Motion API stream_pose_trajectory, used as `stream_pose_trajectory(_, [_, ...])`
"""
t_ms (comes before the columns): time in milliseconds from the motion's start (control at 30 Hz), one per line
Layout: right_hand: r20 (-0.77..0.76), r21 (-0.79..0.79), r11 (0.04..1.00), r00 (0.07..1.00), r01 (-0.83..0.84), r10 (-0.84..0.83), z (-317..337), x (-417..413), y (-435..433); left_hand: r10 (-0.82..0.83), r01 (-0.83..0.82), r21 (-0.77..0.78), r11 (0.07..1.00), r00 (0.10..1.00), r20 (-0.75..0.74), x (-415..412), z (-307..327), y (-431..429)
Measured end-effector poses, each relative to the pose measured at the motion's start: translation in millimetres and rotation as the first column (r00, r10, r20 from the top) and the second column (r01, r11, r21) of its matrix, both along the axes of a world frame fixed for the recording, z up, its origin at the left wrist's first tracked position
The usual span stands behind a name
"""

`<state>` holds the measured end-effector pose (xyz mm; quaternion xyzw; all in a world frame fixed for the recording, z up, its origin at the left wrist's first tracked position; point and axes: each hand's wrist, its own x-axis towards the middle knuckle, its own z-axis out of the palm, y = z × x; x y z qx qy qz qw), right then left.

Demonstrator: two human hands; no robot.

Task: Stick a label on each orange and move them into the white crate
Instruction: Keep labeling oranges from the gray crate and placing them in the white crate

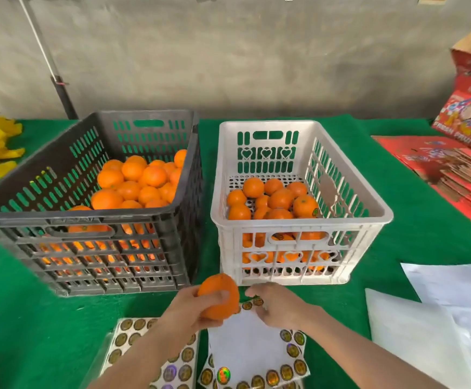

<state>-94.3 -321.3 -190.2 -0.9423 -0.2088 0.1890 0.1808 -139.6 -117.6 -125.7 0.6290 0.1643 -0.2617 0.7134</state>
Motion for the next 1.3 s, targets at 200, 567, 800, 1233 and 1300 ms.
stream_pose_trajectory(200, [0.042,-0.195,0.981,0.999,-0.002,0.011,-26.8,7.8,14.4,0.237,-0.247,-0.066,0.967,0.963,-0.13,-1.9,-33.7,13.1])
stream_pose_trajectory(567, [0.13,0.131,0.99,0.989,0.053,-0.07,-0.3,0.7,2.7,0.058,-0.057,-0.017,0.998,0.997,0.049,-5.4,-32.0,9.6])
stream_pose_trajectory(800, [-0.177,0.492,0.847,0.976,0.199,-0.126,36.2,-9.3,-1.5,-0.478,0.435,0.217,0.874,0.849,0.224,21.6,-2.1,3.8])
stream_pose_trajectory(1233, [-0.305,0.661,0.678,0.941,0.322,-0.15,58.8,-21.3,0.1,-0.353,0.358,-0.223,0.907,0.934,0.065,43.1,-5.4,16.5])
stream_pose_trajectory(1300, [-0.285,0.664,0.682,0.947,0.305,-0.146,60.2,-21.5,0.9,-0.355,0.364,-0.216,0.906,0.931,0.081,44.8,-4.7,16.1])
